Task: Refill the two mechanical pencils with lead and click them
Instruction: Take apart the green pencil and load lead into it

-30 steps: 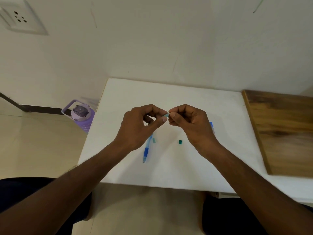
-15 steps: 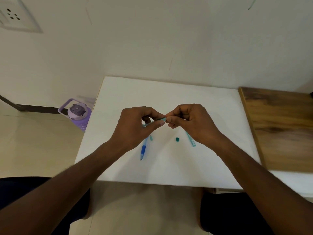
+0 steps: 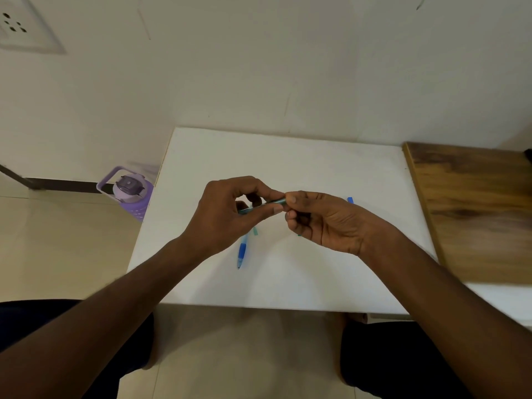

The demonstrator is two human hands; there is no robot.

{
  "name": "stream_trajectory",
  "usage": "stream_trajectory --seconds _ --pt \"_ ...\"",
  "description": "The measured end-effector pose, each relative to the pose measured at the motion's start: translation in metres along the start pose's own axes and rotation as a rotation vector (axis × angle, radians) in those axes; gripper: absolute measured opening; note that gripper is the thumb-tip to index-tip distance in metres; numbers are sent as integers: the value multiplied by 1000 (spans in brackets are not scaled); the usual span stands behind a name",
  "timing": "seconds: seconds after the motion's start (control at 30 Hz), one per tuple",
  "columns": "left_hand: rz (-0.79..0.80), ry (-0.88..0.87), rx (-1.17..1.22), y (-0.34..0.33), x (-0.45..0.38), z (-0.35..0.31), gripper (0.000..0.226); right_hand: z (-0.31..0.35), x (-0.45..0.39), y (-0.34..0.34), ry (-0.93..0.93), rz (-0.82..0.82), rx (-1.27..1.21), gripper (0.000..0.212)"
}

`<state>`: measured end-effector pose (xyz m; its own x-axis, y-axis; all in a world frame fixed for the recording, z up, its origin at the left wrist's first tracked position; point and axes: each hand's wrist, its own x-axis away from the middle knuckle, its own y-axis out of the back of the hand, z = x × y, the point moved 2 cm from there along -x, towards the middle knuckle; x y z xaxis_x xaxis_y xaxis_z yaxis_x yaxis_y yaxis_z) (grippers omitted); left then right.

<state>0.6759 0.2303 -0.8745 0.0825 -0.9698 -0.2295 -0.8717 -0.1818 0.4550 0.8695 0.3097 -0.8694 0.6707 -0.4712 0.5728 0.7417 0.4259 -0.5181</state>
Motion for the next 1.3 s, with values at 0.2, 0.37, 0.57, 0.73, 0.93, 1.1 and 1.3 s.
stream_trajectory --seconds 0.2,0.37,0.57,0.73,0.93,1.1,1.3 --pt "-1 43 60 6 0 0 17 -3 -5 -4 -20 31 -120 17" --pt "-155 186 -17 14 -8 12 19 -1 -26 -10 212 -184 86 18" --pt "-276 391 102 25 -9 24 27 -34 -54 -21 354 -488 1482 19" --pt "-275 444 215 26 -9 24 20 -52 -75 -25 315 -520 1614 36" --pt "-238 462 254 21 -6 21 23 -52 -73 -27 312 -532 1639 23" --pt "-195 488 246 15 -4 20 18 -14 -52 -20 466 -501 993 5" --pt "-72 471 155 0 -2 18 18 -1 -33 -12 514 -386 356 13"
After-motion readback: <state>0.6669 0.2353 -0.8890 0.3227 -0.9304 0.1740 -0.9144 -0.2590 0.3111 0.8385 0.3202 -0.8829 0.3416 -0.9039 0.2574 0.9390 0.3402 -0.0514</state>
